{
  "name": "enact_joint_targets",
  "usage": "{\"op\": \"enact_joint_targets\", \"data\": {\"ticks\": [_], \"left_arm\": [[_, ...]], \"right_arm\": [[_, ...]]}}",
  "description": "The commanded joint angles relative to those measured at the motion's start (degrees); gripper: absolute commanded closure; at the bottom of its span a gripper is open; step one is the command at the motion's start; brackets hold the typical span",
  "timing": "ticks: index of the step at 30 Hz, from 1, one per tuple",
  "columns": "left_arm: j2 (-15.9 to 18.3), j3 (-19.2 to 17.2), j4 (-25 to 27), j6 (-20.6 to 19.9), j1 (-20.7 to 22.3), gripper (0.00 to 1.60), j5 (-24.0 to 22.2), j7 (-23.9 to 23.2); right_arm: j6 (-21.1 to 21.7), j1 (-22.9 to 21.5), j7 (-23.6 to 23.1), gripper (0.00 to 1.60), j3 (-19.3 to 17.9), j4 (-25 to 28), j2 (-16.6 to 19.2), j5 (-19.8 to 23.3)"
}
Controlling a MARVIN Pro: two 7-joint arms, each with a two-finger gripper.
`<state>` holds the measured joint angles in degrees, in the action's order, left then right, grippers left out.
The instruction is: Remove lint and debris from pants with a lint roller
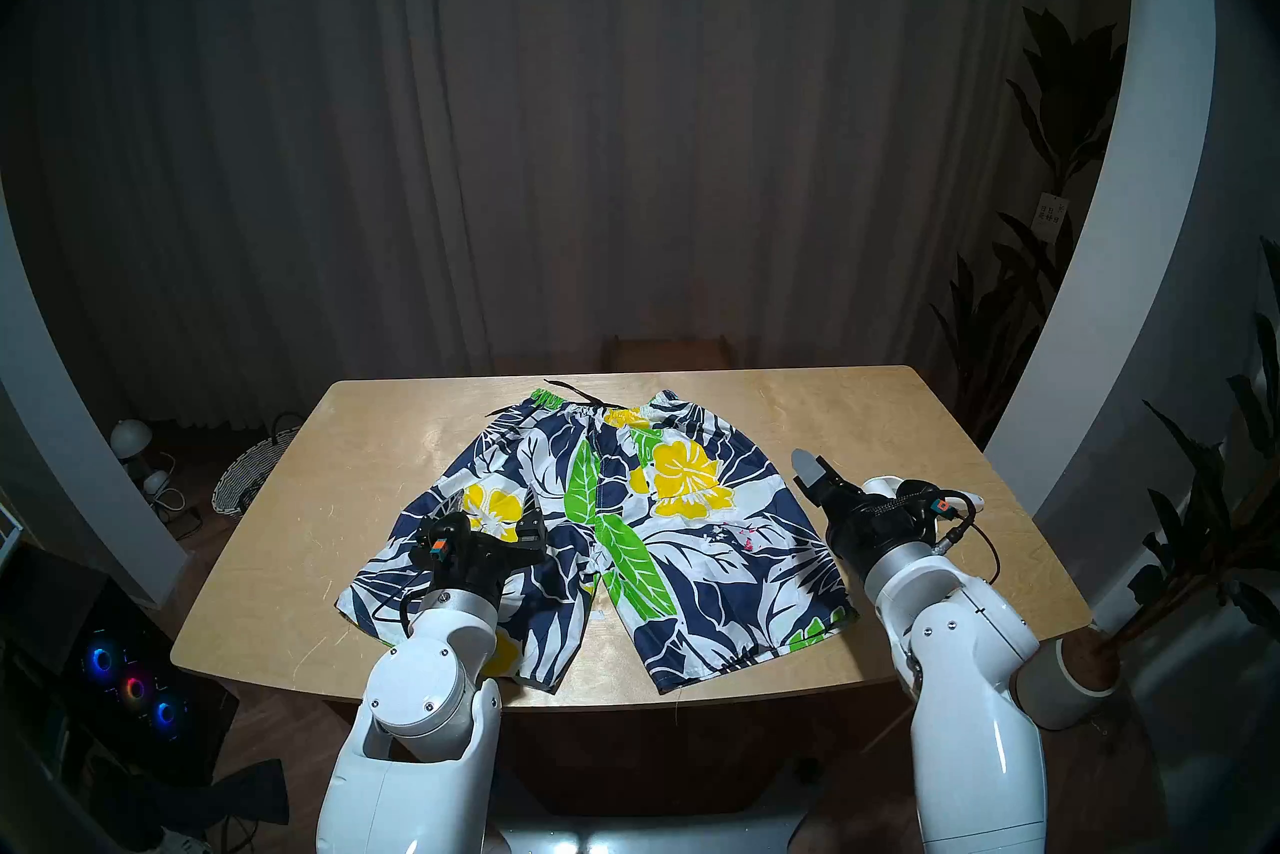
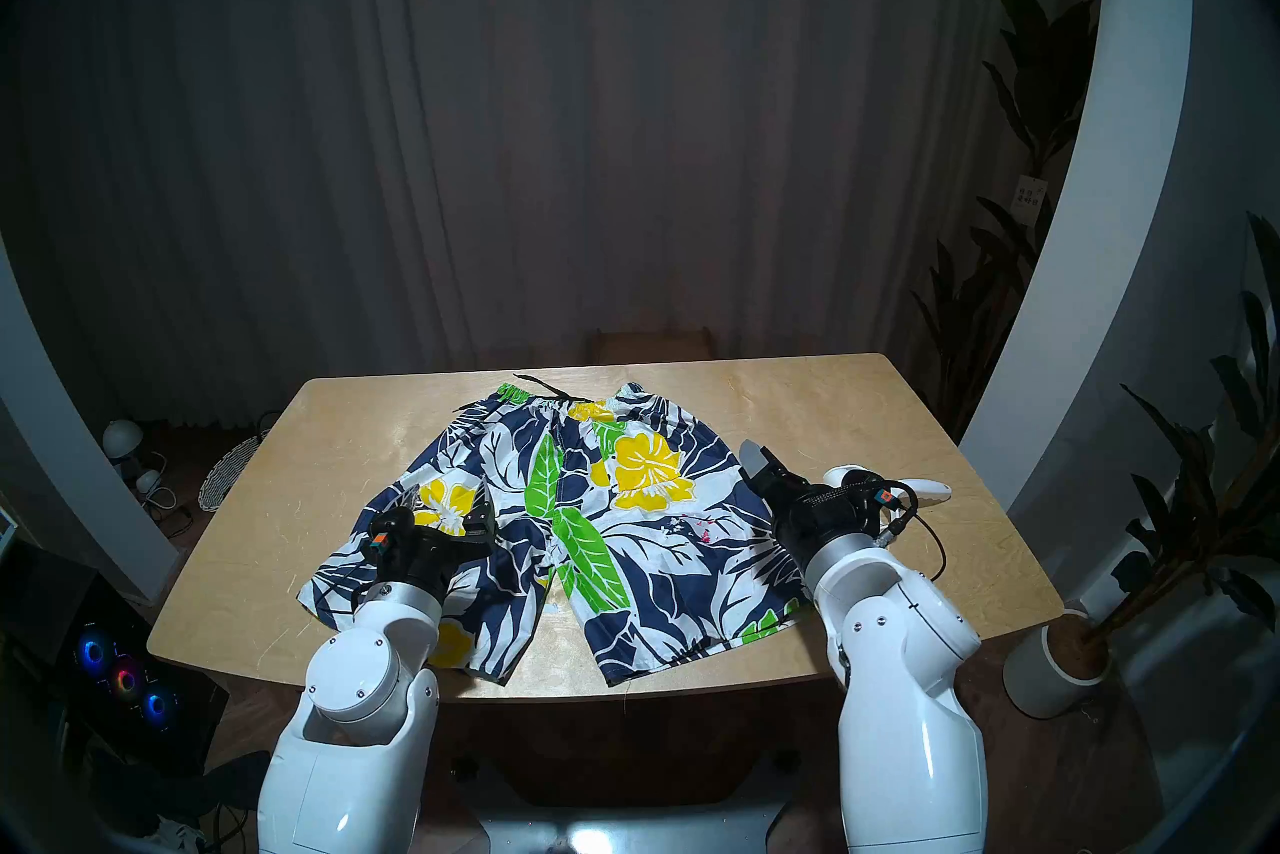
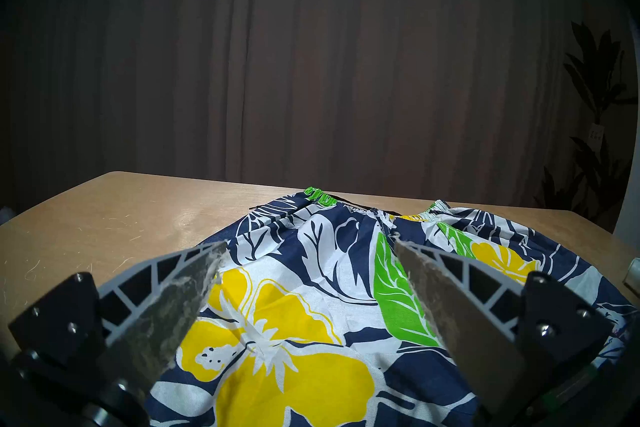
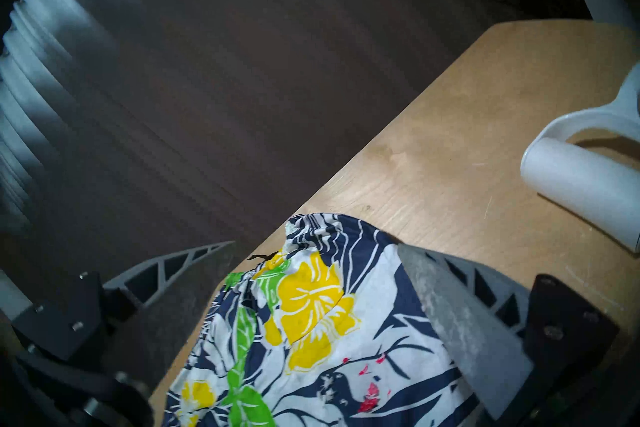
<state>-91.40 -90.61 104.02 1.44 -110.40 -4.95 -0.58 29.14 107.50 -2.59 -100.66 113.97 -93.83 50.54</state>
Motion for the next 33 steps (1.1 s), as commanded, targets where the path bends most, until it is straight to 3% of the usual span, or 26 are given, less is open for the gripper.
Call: {"op": "enact_joint_targets", "data": {"ticks": [1,14,21,33], "left_arm": [[-0.2,0.1,1.0,0.0,0.4,0.00,-0.3,-0.1],[-1.4,-1.7,1.9,1.1,1.6,0.00,-4.1,0.1],[-1.5,-2.2,1.8,1.0,2.5,0.00,-6.2,-0.3],[-1.0,-0.4,1.2,0.3,4.0,0.00,-9.4,-0.5]], "right_arm": [[3.3,-1.2,2.6,0.00,-4.8,1.6,-1.2,12.3],[3.7,-1.7,9.7,0.00,-17.2,1.2,-1.8,31.4],[3.8,-3.6,14.6,0.00,-23.6,-1.7,-1.7,41.5],[5.4,-10.5,27.4,0.00,-29.6,-7.3,0.3,57.9]]}}
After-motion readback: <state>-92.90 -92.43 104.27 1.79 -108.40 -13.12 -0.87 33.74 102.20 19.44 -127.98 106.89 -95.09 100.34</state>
